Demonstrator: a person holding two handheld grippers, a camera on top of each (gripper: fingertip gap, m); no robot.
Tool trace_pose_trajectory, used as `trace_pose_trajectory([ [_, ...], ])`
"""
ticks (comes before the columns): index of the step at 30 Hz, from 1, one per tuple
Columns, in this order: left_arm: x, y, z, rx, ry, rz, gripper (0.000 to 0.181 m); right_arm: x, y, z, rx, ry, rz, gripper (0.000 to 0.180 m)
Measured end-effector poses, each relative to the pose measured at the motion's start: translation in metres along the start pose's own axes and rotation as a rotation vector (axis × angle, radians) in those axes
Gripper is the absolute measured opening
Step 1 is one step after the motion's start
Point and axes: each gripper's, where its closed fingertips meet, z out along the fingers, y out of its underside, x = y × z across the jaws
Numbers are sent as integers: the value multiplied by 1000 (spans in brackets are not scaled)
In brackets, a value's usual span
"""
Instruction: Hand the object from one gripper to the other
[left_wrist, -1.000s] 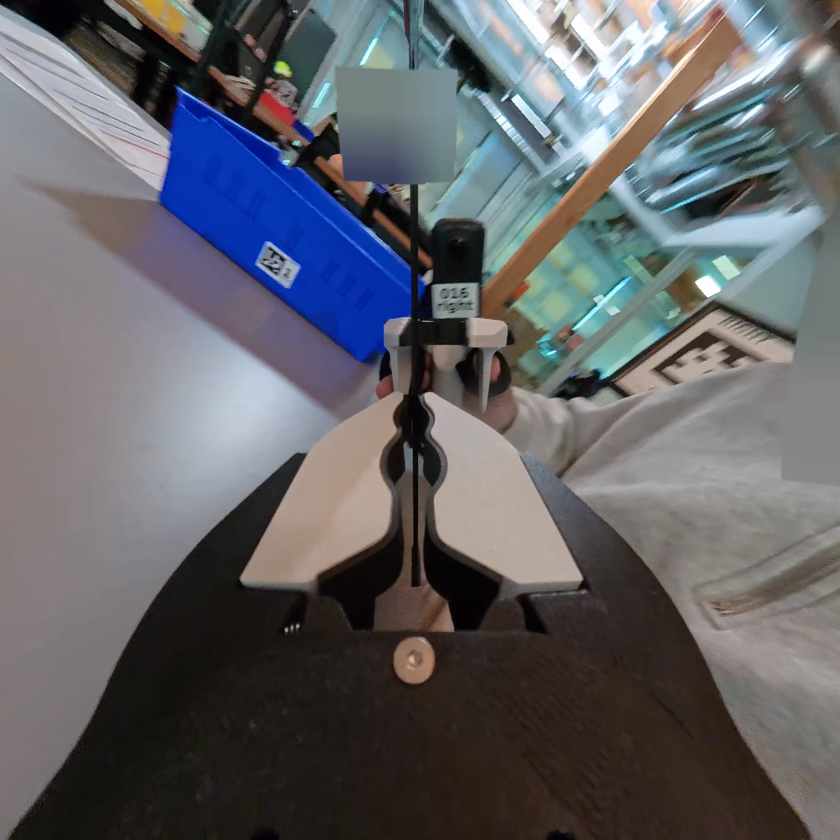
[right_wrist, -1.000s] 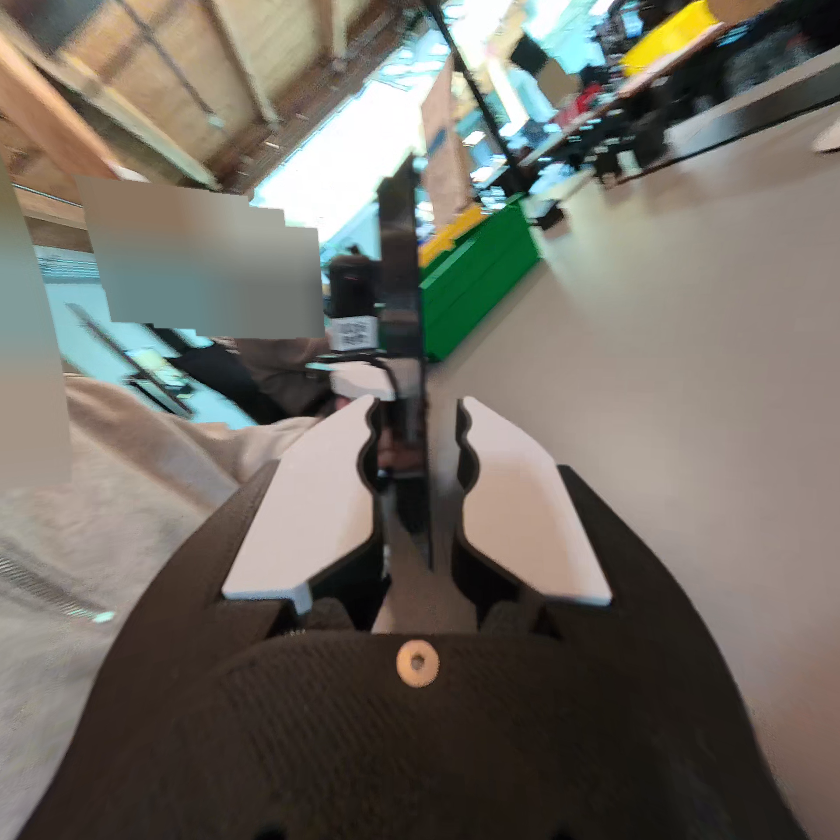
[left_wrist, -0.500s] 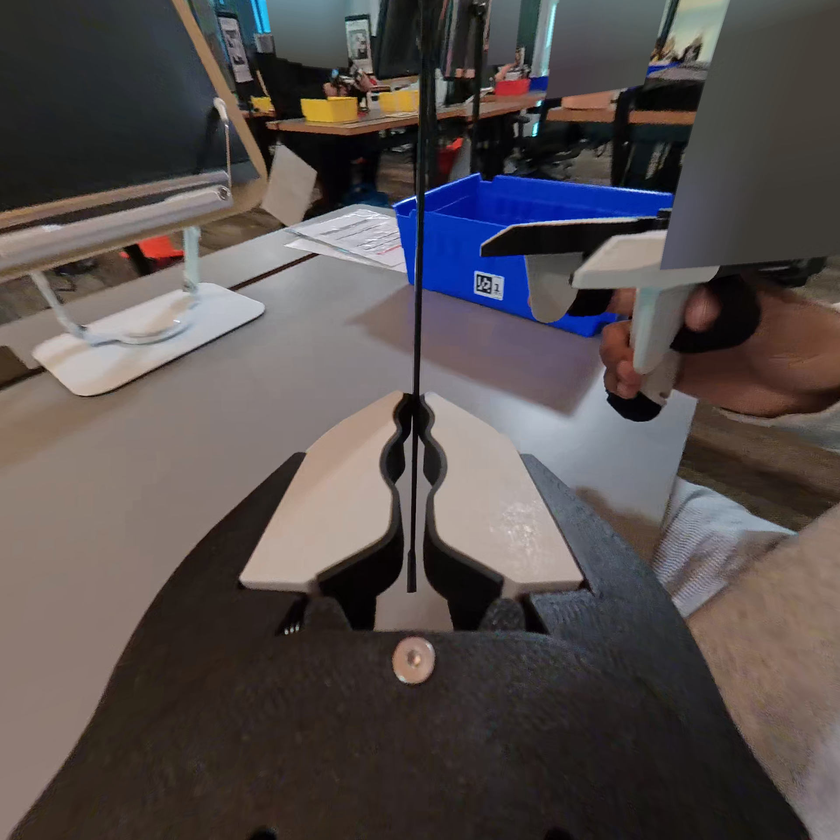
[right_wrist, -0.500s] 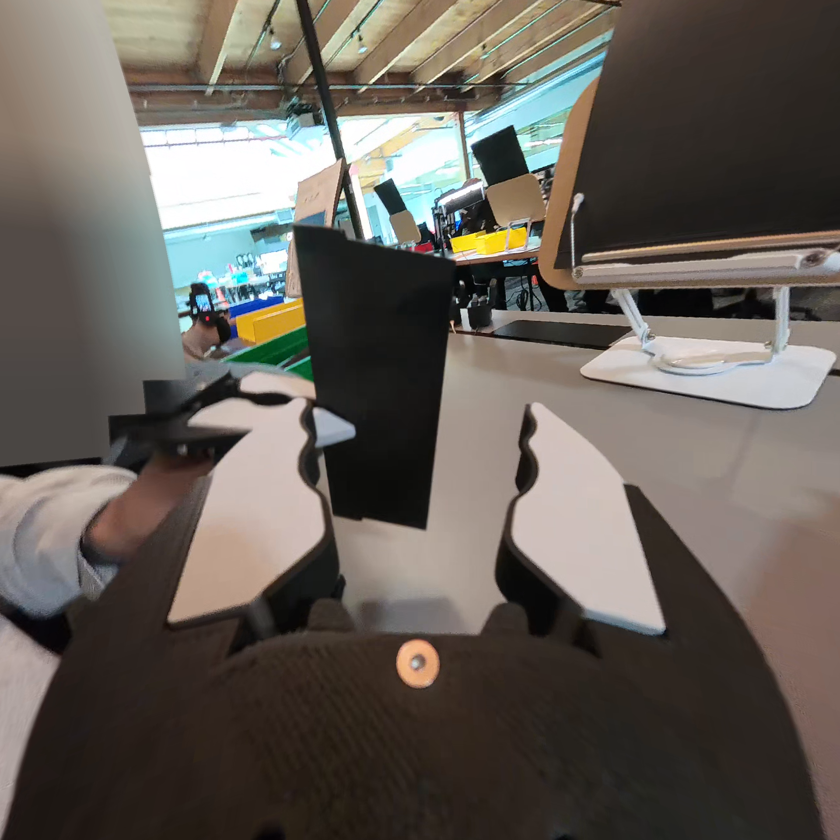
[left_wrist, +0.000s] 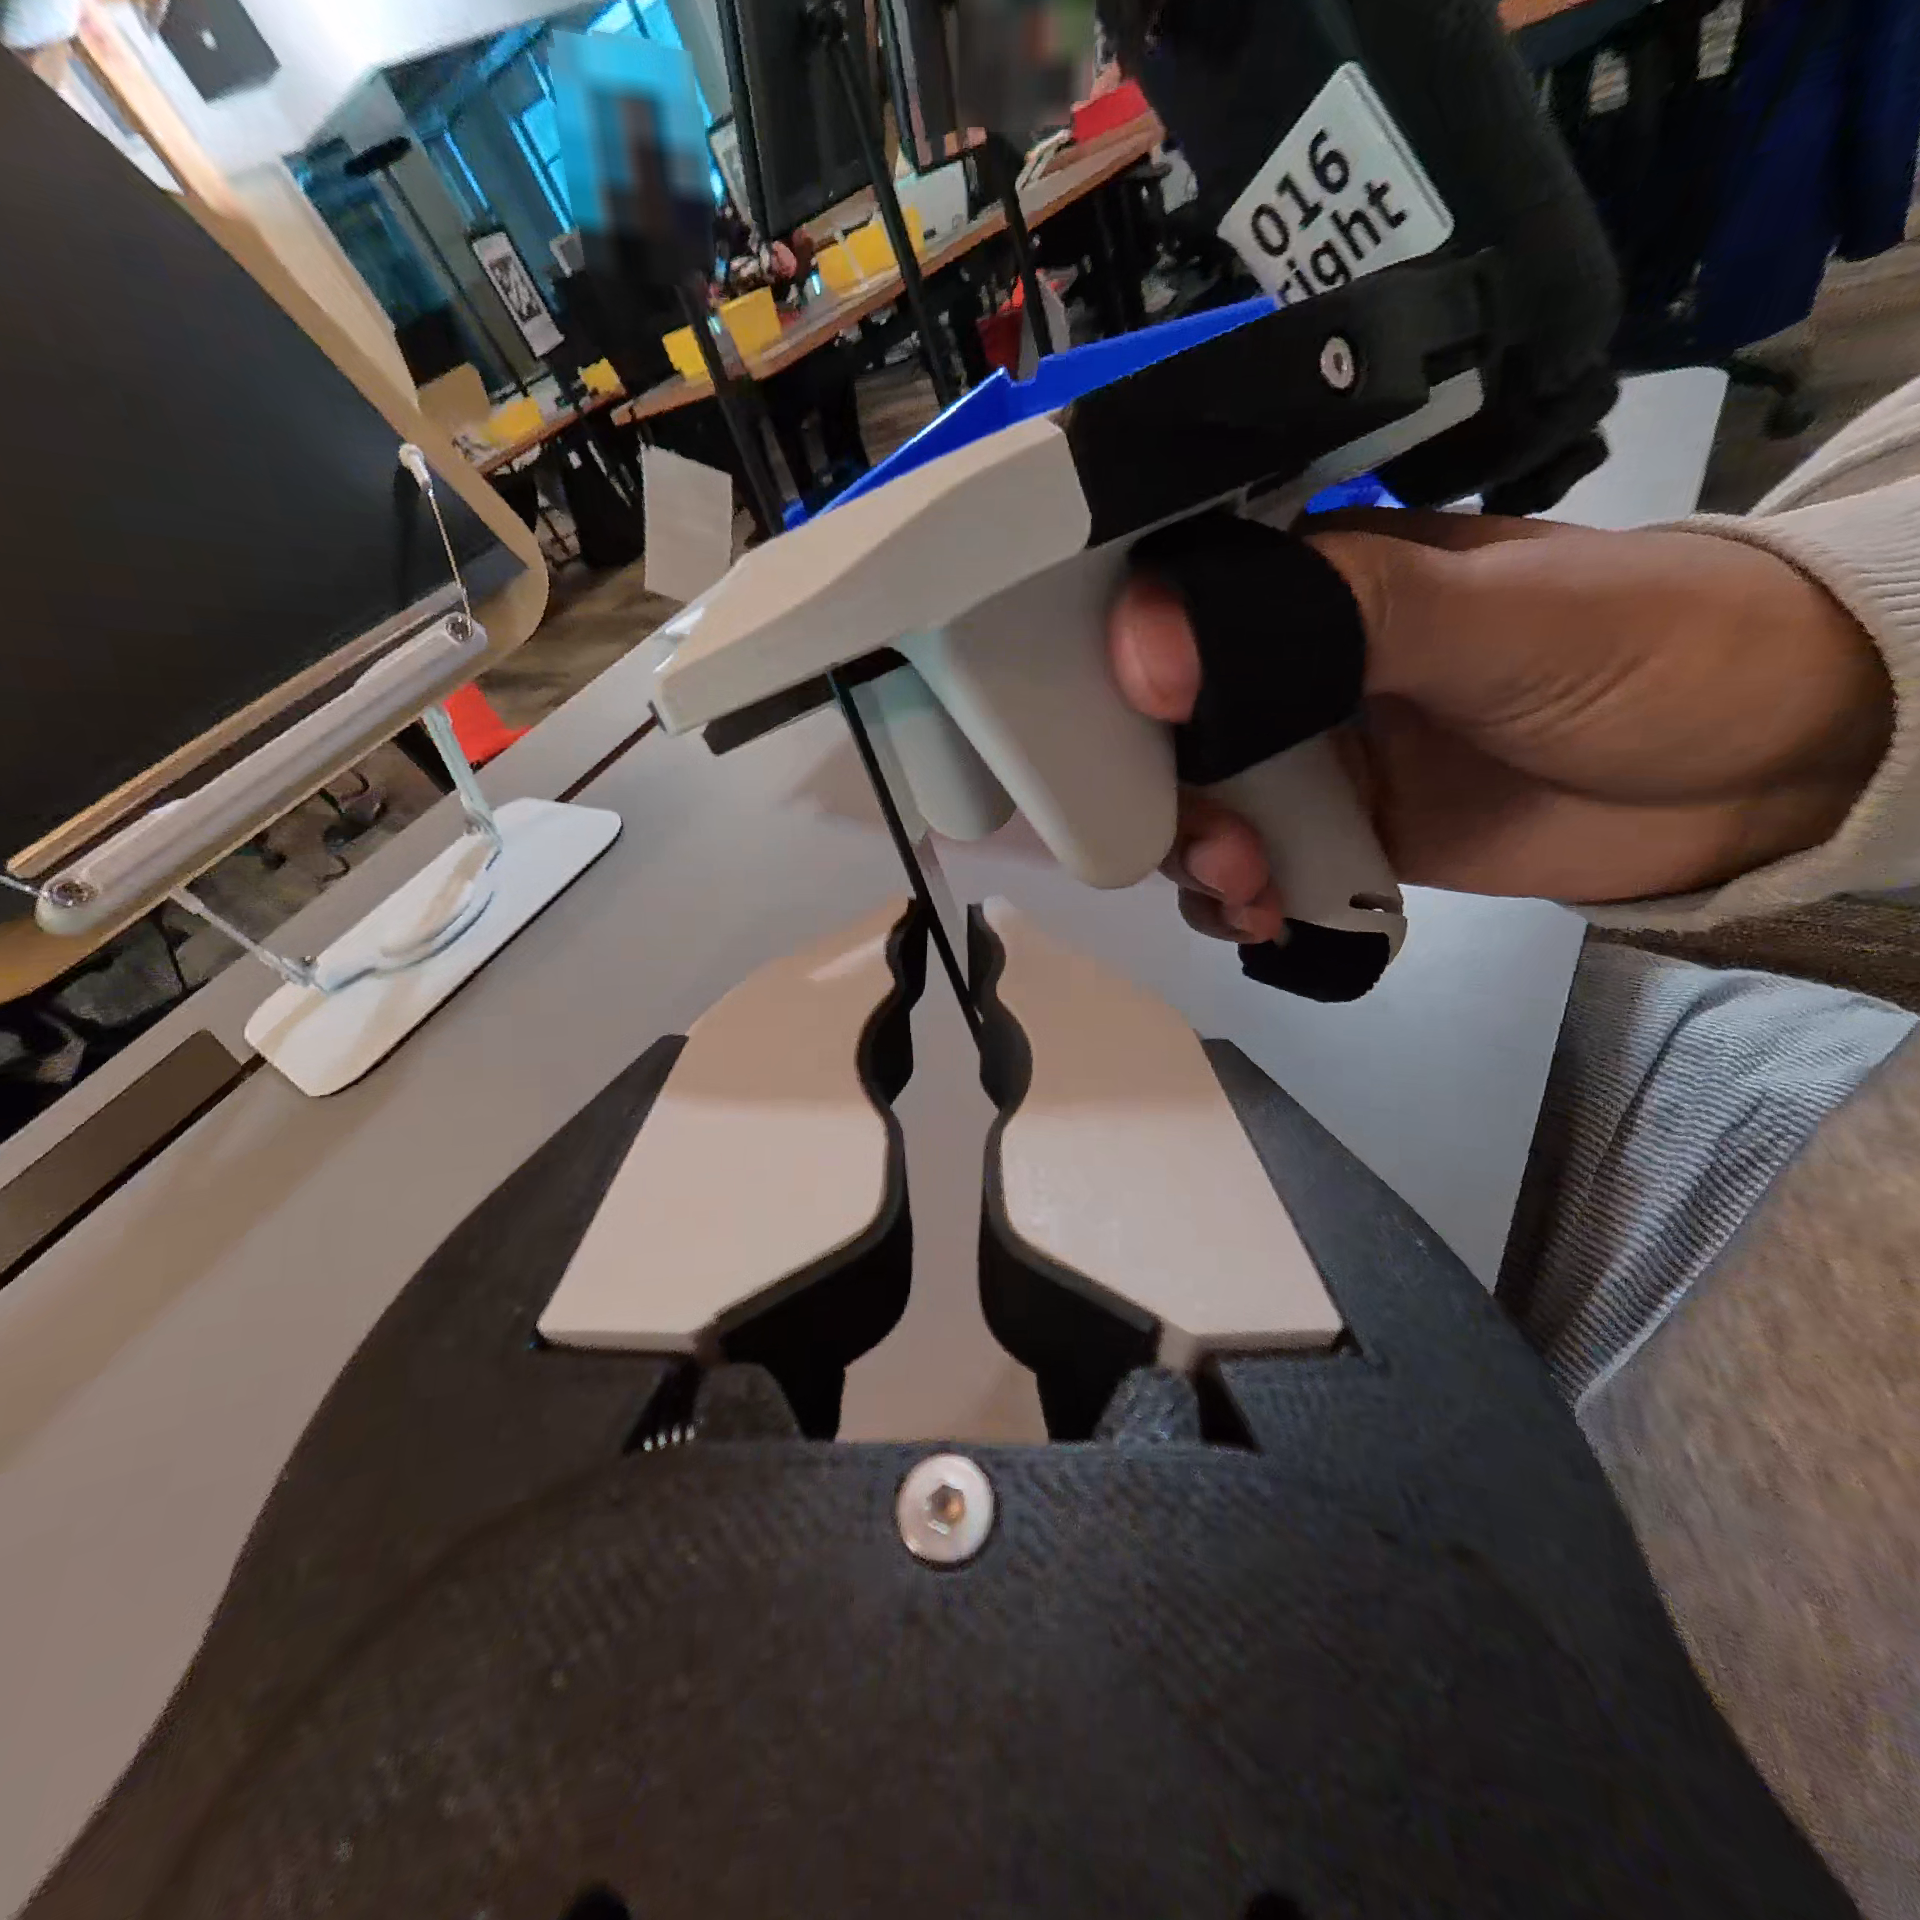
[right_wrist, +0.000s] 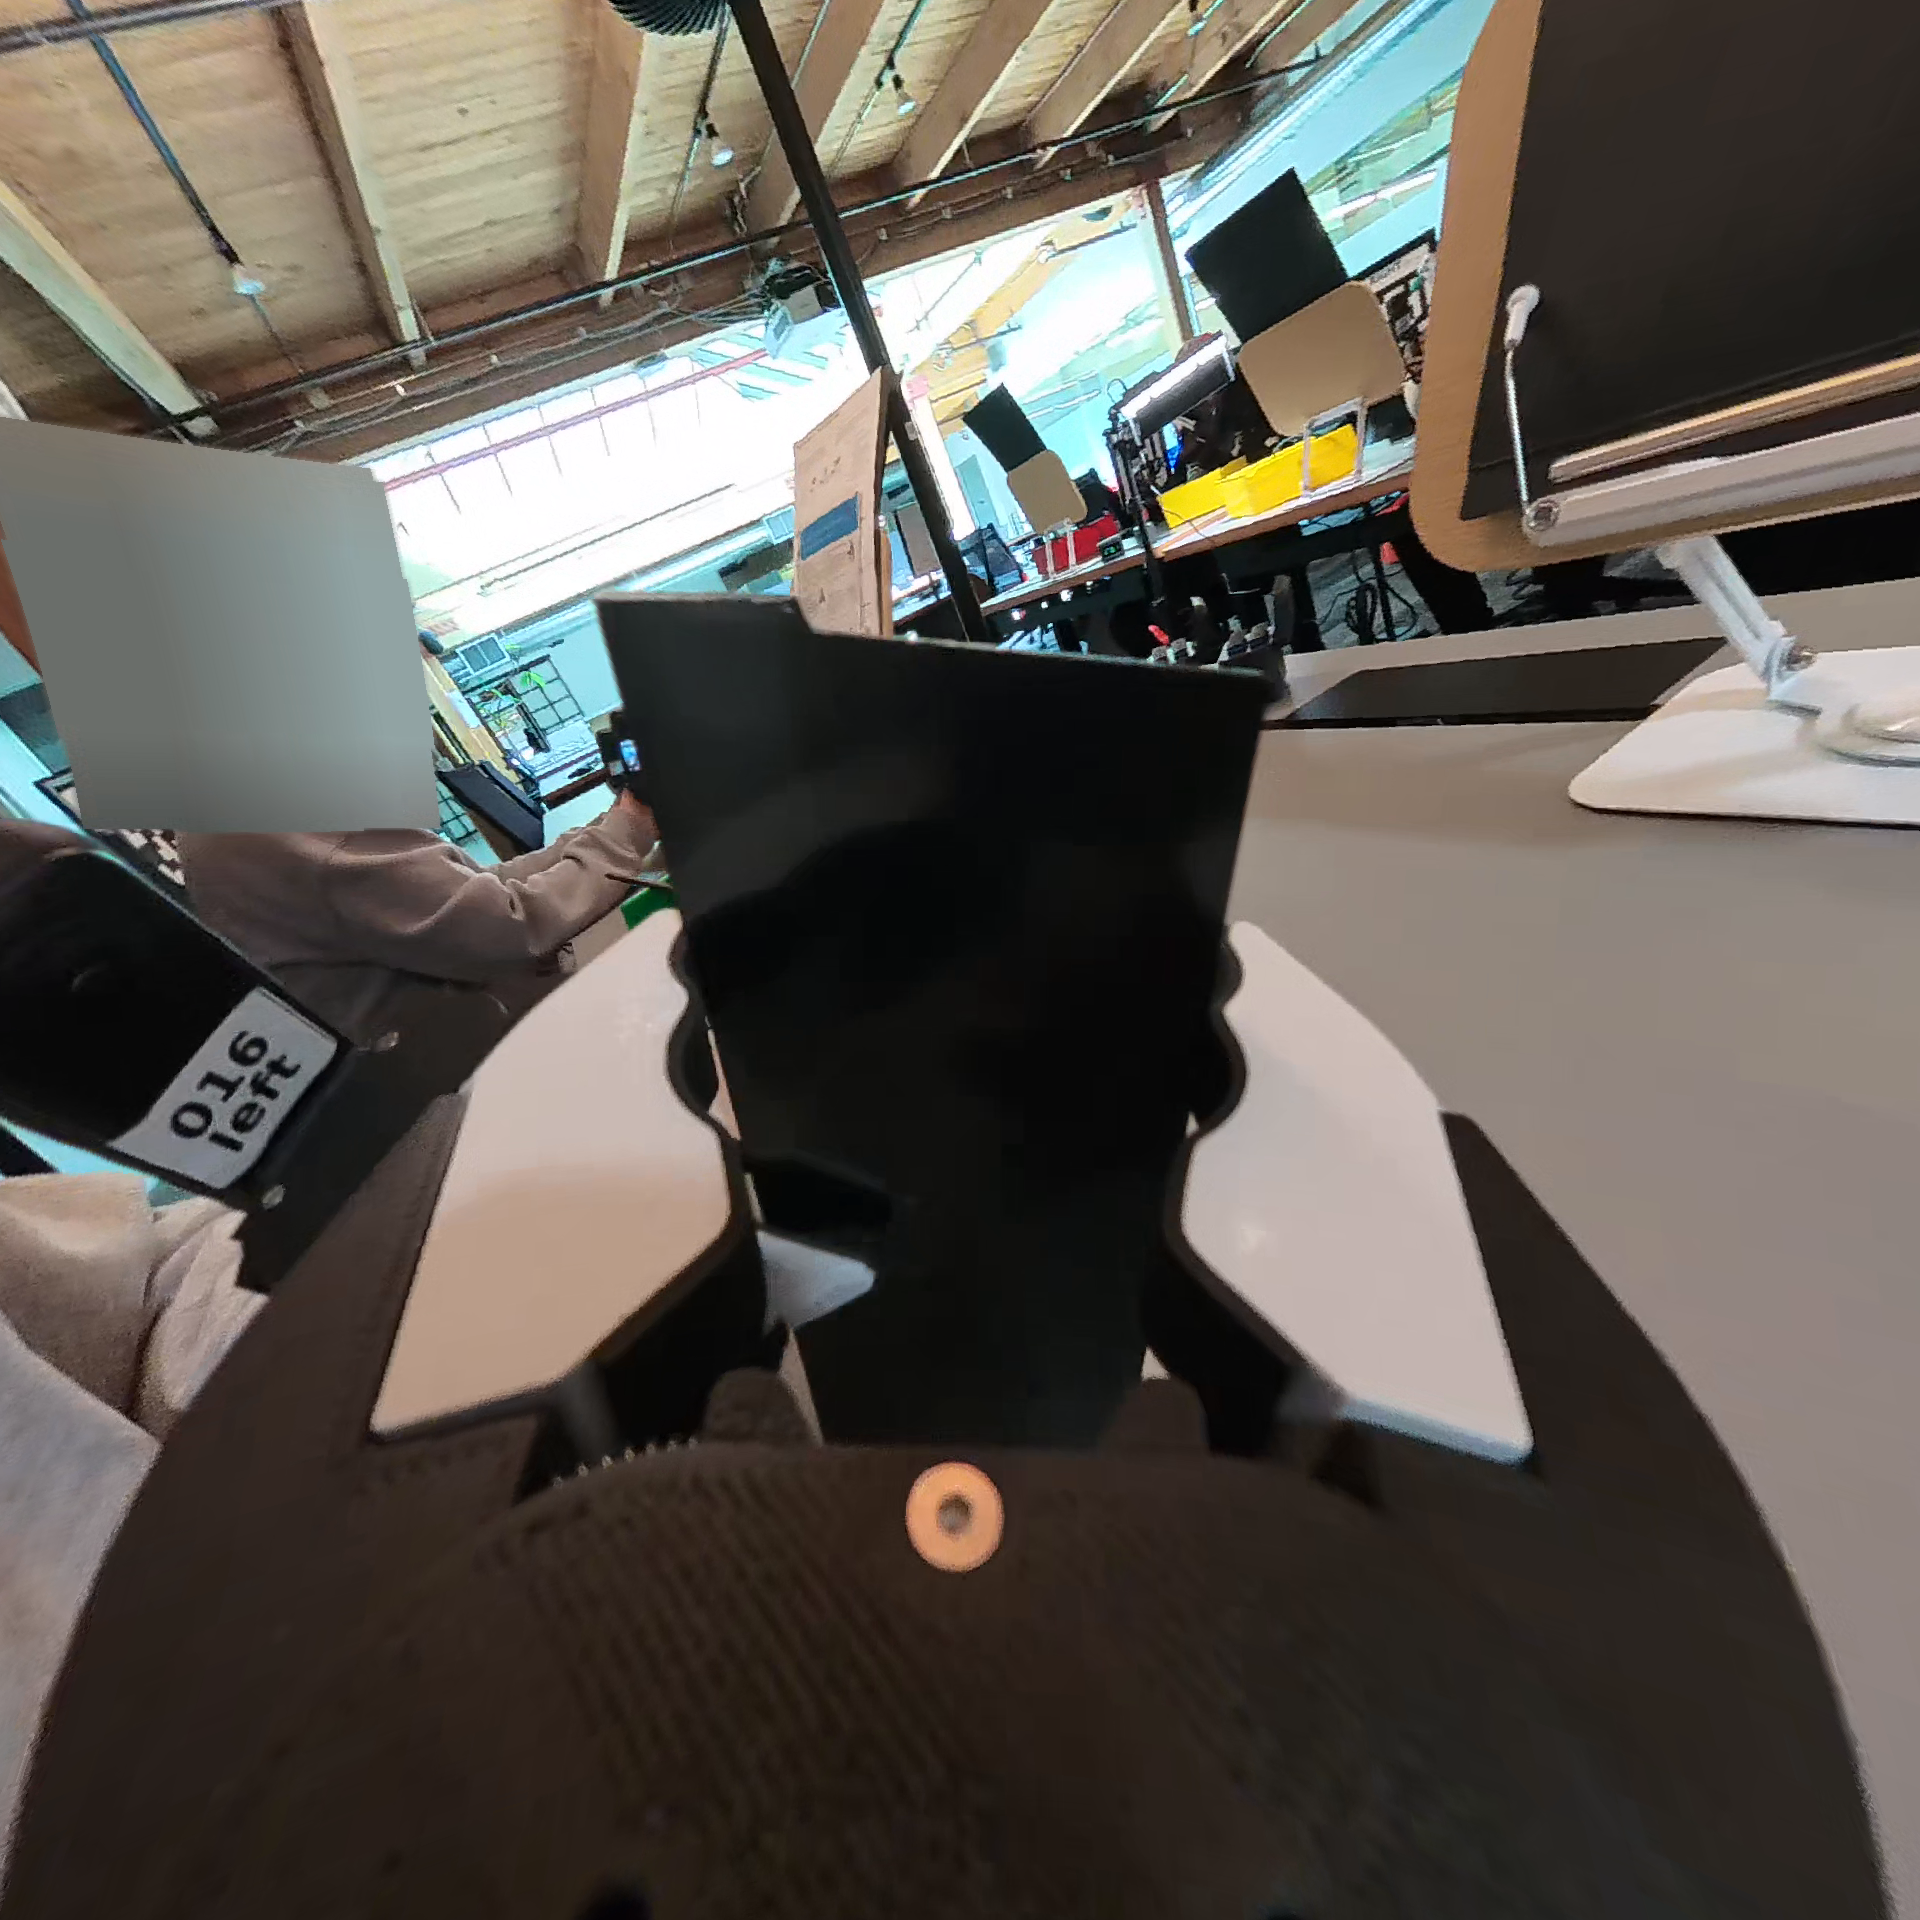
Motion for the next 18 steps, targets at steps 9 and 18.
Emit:
trace_pose_trajectory([
  [9,7,-17,-7,246,361,-488,96,-39,-22,-24,60,-420,-46,93],
  [18,76,9,5,31,703,-551,145,-55,-9,-37,-42,-608,-3,93],
])
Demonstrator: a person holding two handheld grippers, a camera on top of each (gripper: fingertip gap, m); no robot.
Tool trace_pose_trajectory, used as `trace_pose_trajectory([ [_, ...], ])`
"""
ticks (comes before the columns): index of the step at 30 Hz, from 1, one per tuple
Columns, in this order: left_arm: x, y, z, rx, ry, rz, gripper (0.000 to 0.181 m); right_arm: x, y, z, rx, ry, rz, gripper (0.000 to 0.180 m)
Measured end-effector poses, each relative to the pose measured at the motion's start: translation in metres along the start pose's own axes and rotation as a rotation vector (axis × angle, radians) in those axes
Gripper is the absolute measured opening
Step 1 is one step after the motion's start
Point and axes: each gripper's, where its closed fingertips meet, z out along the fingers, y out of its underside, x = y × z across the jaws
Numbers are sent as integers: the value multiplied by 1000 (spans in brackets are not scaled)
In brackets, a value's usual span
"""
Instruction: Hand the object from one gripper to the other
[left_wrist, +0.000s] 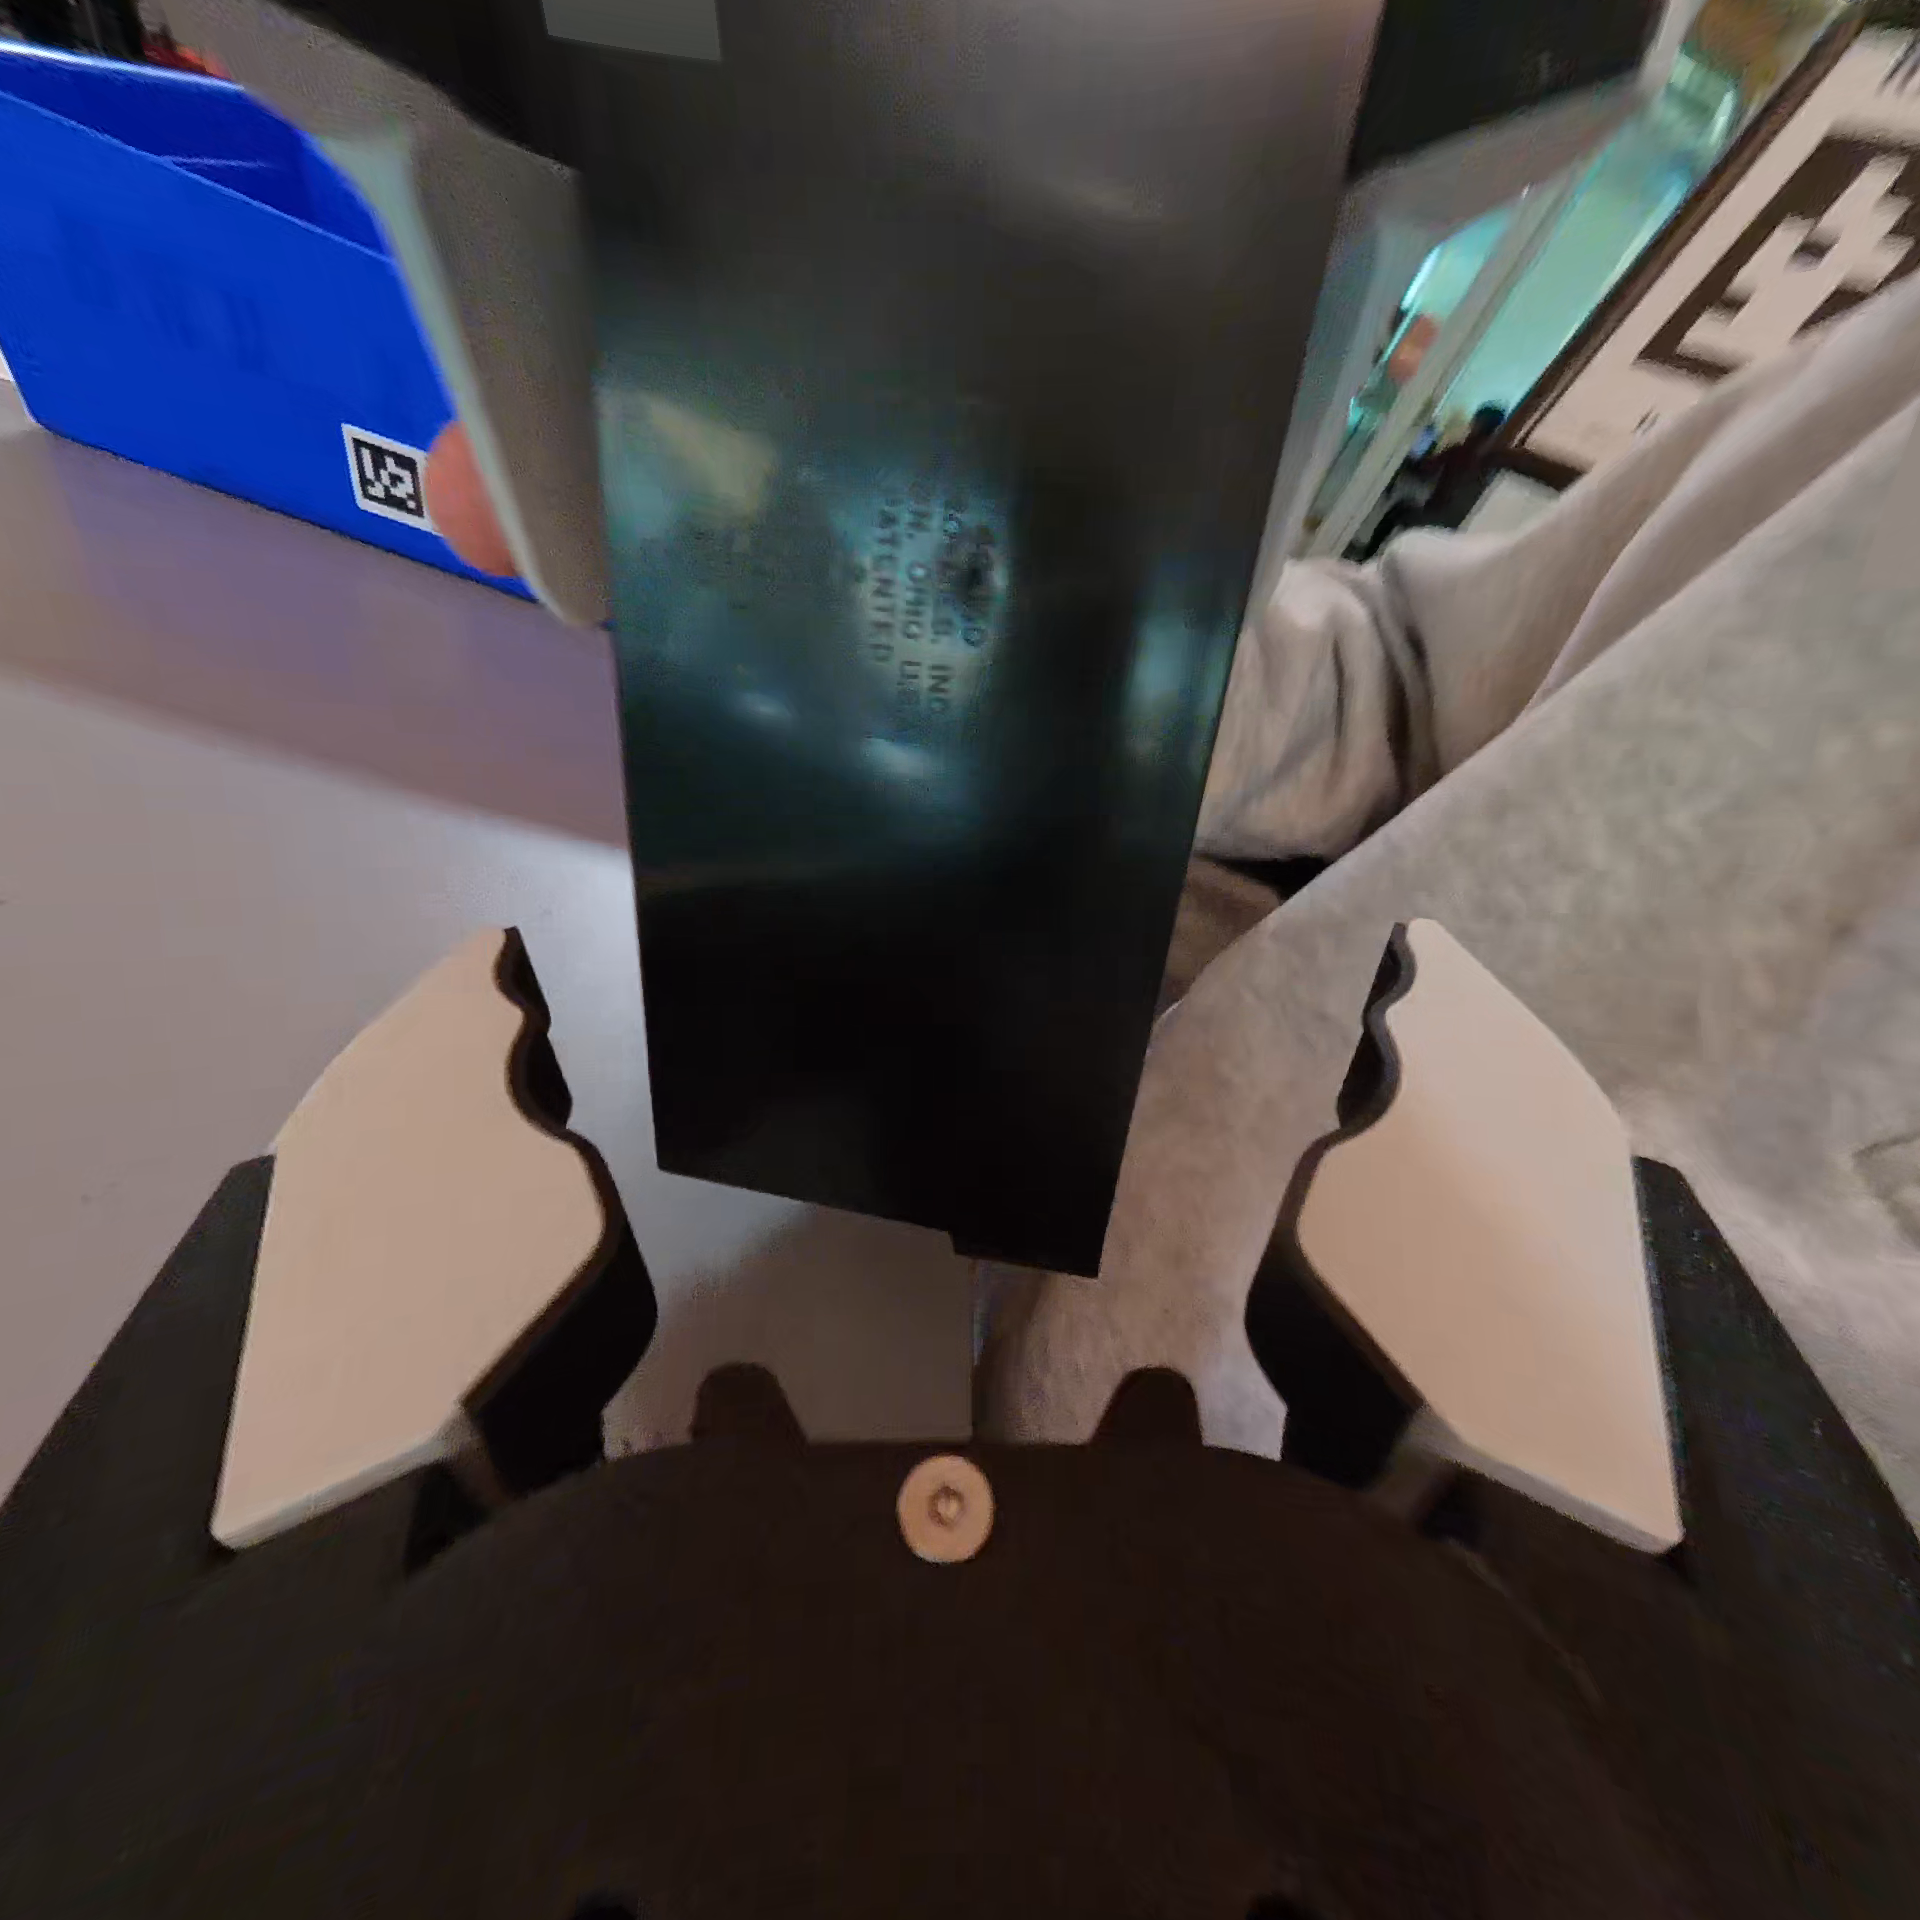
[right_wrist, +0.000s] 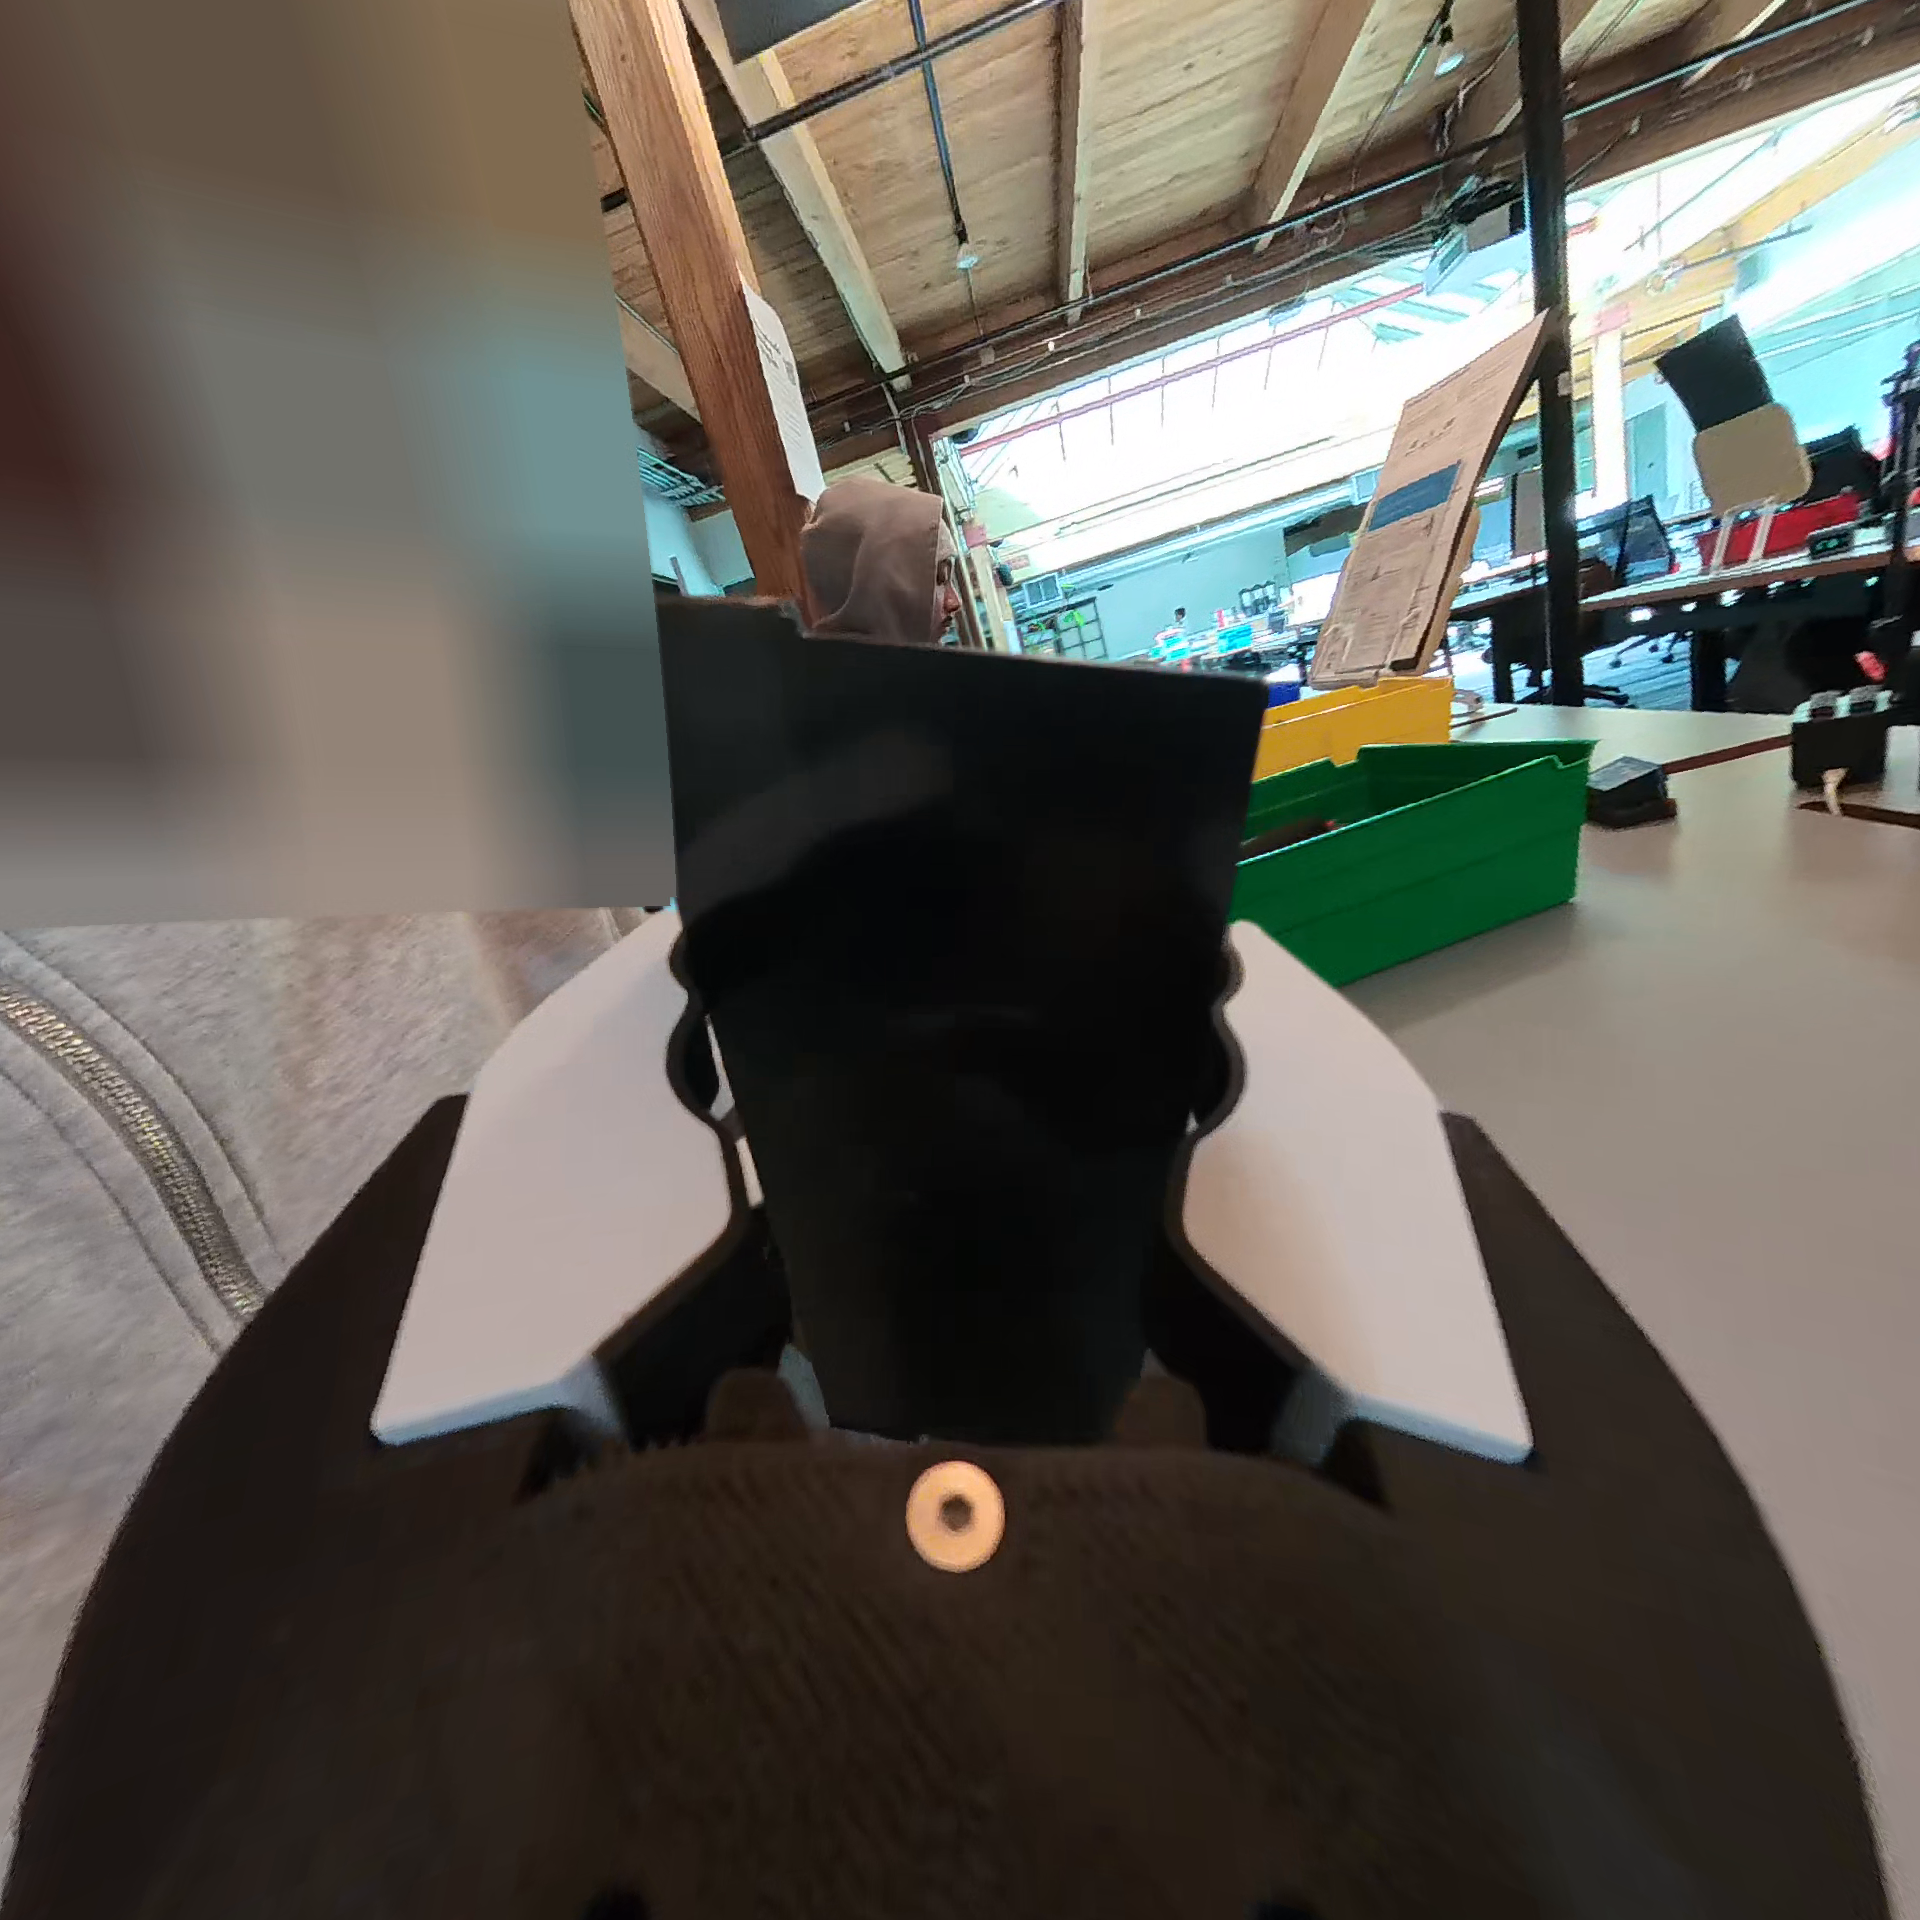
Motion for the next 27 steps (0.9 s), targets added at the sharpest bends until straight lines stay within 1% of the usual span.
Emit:
trace_pose_trajectory([
  [2,2,7,3,-40,-9,41,142,-2,2,1,0,-19,25,93],
  [3,2,9,4,-52,-7,43,134,-3,2,2,2,-27,35,93],
  [5,2,10,2,-58,9,26,114,-4,4,4,1,-33,45,93],
  [6,1,9,1,-54,15,13,98,-3,5,5,-1,-27,45,93],
  [10,-4,8,-1,-59,-2,-12,96,3,4,6,6,21,64,93],
  [12,-7,1,-5,-21,-24,-6,95,10,2,5,18,64,74,105],
  [14,-13,-10,-12,37,-51,-10,94,16,-1,1,30,102,74,111],
  [18,-39,-29,-39,94,-226,72,93,31,-19,-20,107,165,91,113],
  [20,-52,-36,-53,97,-320,132,92,36,-27,-33,146,172,121,105],
  [23,-61,-41,-67,83,-398,207,92,41,-27,-45,137,154,209,75],
  [25,-67,-38,-71,30,-446,290,92,46,-19,-50,90,140,302,75],
  [27,-71,-31,-74,-59,-496,418,92,53,-7,-53,29,145,397,73],
])
